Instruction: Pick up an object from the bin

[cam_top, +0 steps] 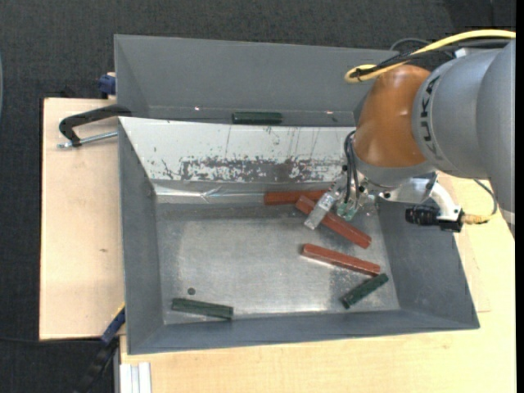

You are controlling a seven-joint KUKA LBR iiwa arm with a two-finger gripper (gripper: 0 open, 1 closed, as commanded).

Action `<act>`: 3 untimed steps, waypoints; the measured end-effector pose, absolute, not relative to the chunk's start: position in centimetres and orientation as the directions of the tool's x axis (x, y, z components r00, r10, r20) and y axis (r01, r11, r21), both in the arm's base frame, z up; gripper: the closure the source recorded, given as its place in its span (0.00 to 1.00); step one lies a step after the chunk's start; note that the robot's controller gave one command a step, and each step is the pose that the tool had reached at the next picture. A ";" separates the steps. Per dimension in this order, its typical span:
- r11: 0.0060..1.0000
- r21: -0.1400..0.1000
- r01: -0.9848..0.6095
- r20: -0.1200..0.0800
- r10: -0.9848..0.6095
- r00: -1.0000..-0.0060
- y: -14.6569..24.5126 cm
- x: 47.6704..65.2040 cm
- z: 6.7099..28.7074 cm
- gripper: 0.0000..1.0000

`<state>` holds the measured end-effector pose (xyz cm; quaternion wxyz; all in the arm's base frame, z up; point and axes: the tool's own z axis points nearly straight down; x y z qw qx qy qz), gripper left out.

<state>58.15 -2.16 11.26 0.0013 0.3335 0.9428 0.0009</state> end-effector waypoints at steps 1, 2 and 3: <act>0.778 -0.001 0.628 0.002 0.628 -0.778 -2.1 58.0 13.1 1.00; 0.778 0.000 0.628 0.001 0.628 -0.778 -2.1 58.0 15.3 1.00; 0.778 0.005 0.628 -0.005 0.628 -0.778 -2.1 58.2 17.1 1.00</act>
Offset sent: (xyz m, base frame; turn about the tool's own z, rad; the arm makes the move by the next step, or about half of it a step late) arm -0.0002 -0.0001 0.0236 0.0000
